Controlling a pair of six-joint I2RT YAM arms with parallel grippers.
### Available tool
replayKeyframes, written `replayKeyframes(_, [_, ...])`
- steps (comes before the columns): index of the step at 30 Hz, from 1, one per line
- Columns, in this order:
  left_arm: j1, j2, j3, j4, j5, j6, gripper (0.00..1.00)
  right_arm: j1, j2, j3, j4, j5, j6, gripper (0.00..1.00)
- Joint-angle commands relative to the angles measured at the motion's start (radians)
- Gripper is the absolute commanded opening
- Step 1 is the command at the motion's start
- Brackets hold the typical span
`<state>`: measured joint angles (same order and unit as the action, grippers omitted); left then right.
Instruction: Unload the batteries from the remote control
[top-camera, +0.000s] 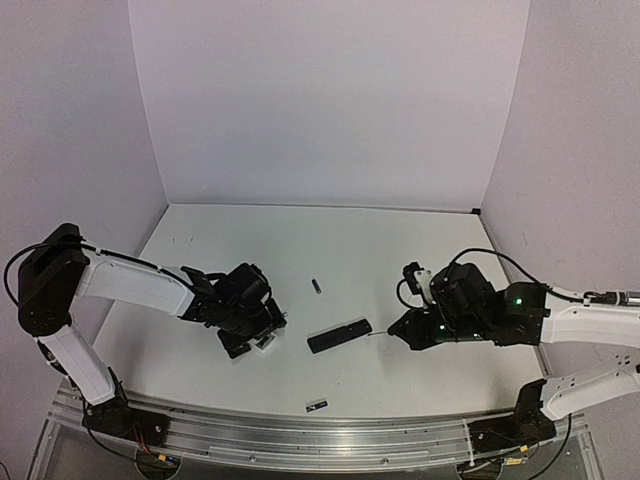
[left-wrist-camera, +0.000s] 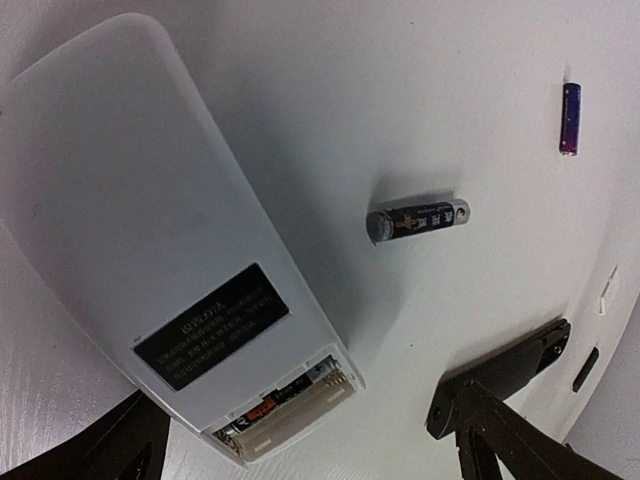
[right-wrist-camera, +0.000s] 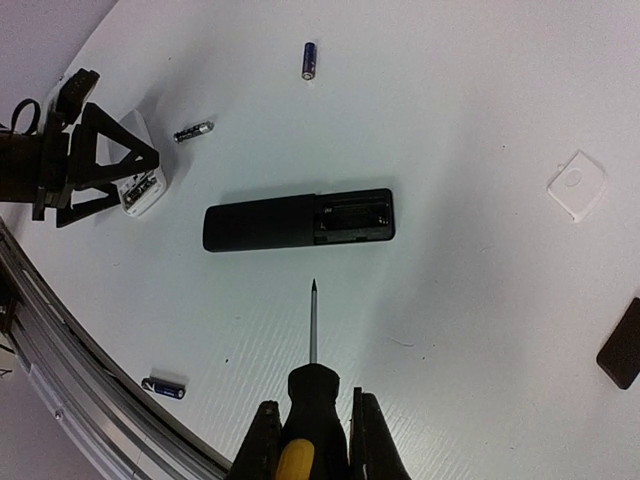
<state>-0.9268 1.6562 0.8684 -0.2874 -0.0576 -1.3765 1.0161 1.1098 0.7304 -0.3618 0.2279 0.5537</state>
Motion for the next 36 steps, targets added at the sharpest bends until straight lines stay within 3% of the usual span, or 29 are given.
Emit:
replayKeyframes(1, [-0.003, 0.010, -0.013, 0.118, 0.031, 0.039, 1.00, 0.004, -0.031, -0.010, 0.007, 0.007, 0.011, 0.00])
replayKeyframes(8, [-0.010, 0.027, 0.054, 0.099, 0.048, 0.130, 1.00, 0.004, -0.031, -0.007, 0.007, 0.005, 0.011, 0.00])
replayKeyframes(11, [-0.025, -0.053, 0.051, 0.053, 0.041, 0.192, 1.00, 0.004, -0.024, 0.000, 0.008, 0.001, 0.000, 0.00])
replayKeyframes(16, [-0.028, -0.261, 0.047, -0.213, -0.069, 0.250, 1.00, 0.004, 0.029, 0.043, 0.024, -0.030, -0.027, 0.00])
replayKeyframes(20, [0.017, -0.417, -0.048, -0.307, -0.086, 0.271, 1.00, 0.004, 0.120, 0.088, 0.107, -0.088, -0.052, 0.00])
replayKeyframes(23, [0.138, -0.481, -0.152, -0.233, 0.042, 0.333, 1.00, 0.004, 0.209, 0.137, 0.200, -0.148, -0.066, 0.00])
replayKeyframes(28, [0.294, -0.466, -0.295, 0.030, 0.291, 0.435, 0.98, 0.004, 0.370, 0.228, 0.365, -0.218, -0.072, 0.00])
replayKeyframes(36, [0.344, -0.343, -0.298, 0.122, 0.366, 0.506, 0.88, 0.003, 0.577, 0.366, 0.462, -0.292, -0.072, 0.00])
